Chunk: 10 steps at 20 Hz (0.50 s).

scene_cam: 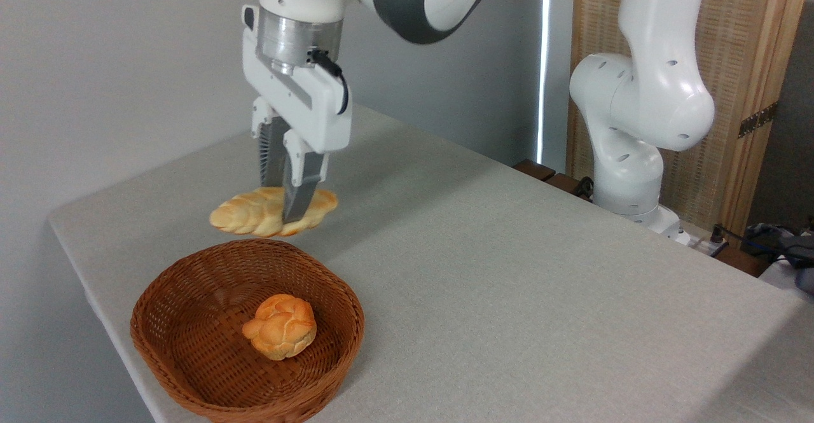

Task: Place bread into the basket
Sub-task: 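Lower the roll into the basket beside the bun and open the gripper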

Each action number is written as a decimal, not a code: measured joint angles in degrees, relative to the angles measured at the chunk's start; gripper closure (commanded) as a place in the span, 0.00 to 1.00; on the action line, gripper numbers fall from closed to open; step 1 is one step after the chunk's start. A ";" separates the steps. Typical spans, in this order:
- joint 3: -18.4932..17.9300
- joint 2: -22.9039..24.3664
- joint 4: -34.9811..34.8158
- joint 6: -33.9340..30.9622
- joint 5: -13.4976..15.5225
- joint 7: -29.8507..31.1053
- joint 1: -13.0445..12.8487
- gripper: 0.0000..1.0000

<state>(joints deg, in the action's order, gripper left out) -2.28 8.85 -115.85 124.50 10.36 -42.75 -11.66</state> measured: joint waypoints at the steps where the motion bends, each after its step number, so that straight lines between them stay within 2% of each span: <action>1: 0.00 -0.67 0.02 2.25 0.43 0.01 0.01 0.39; 3: -0.01 -1.65 0.04 5.69 1.20 0.03 0.02 0.32; 5: -0.01 -2.85 0.06 9.10 1.88 0.04 0.03 0.09; 6: -0.01 -3.18 0.06 9.61 1.92 0.06 0.03 0.01; 10: -0.01 -5.52 0.08 10.67 2.90 0.36 0.03 0.00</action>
<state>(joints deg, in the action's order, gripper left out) -2.28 3.33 -115.76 135.17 13.26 -42.39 -11.63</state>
